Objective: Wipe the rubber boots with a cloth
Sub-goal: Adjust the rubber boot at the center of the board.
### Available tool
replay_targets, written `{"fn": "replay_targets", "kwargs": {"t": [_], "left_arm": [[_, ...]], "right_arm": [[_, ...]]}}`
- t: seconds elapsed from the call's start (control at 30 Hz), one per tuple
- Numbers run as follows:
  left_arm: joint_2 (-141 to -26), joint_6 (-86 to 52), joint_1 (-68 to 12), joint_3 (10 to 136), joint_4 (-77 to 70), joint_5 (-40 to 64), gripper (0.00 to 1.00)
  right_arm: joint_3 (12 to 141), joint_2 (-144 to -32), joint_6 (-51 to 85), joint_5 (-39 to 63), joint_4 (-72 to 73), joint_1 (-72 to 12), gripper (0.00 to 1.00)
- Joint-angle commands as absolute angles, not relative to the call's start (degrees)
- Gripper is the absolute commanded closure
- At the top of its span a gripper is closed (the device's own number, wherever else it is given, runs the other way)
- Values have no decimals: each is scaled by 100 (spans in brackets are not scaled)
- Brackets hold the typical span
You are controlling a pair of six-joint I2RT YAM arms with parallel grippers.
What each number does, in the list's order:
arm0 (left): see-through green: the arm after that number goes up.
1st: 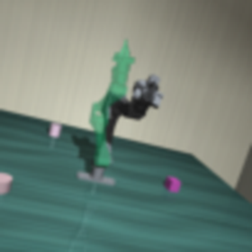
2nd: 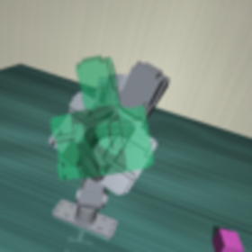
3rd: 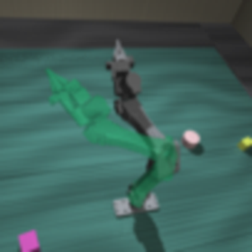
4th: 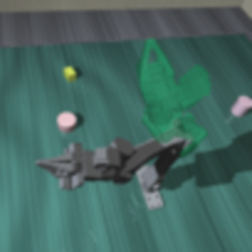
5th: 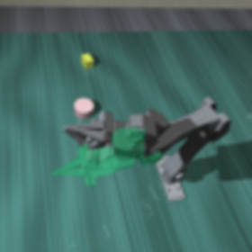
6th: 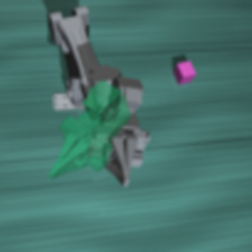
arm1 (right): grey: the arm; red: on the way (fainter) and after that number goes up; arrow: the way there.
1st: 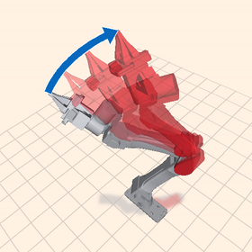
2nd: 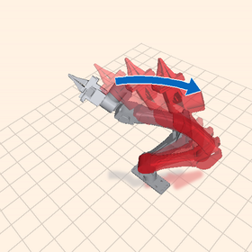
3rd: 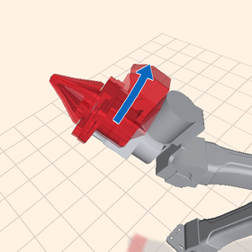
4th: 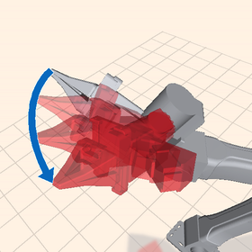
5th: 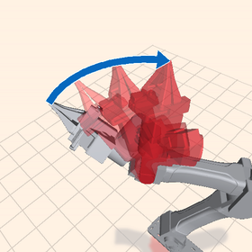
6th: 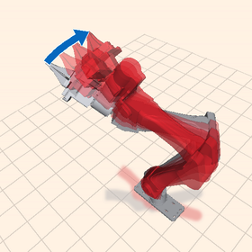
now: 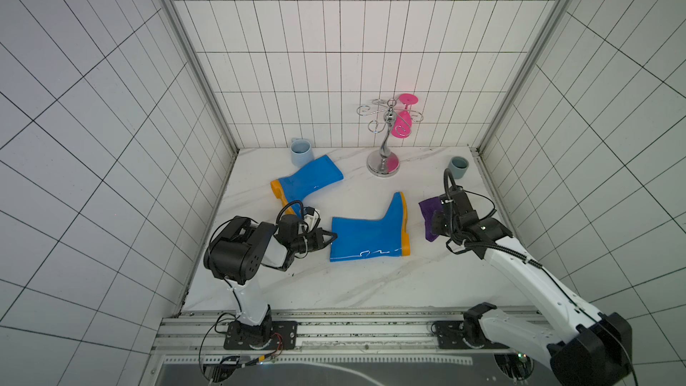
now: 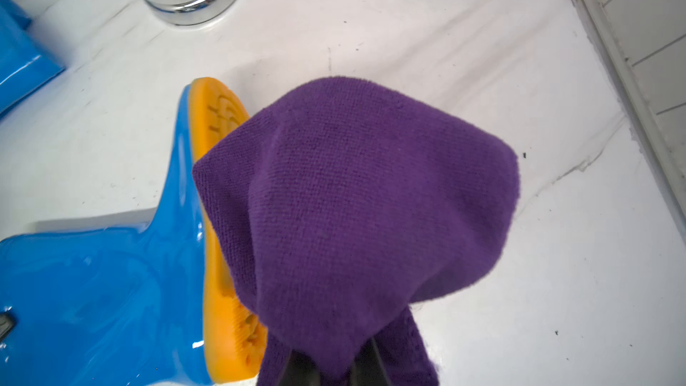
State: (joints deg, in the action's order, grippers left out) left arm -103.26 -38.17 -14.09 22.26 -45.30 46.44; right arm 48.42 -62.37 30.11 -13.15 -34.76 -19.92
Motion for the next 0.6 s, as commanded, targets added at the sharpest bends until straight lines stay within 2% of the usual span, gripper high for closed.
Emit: {"fn": "replay_targets", "kwargs": {"t": [0.0,0.23,0.57], "left_arm": [[-10318,-3888,-1380,2061,-4251,4620,100],[-9512,-4132,-1319,2022,-3797,4690,100],[-6904,-3339,-1114,2999,2,3963,100]], "right_arm": [[4278,-6431,2817,-635,-3113,-1476,100],[3856,-6769,2716,-367,-2534,-956,100],[3727,-7326,2584,-23,-2041,-751,100]]}}
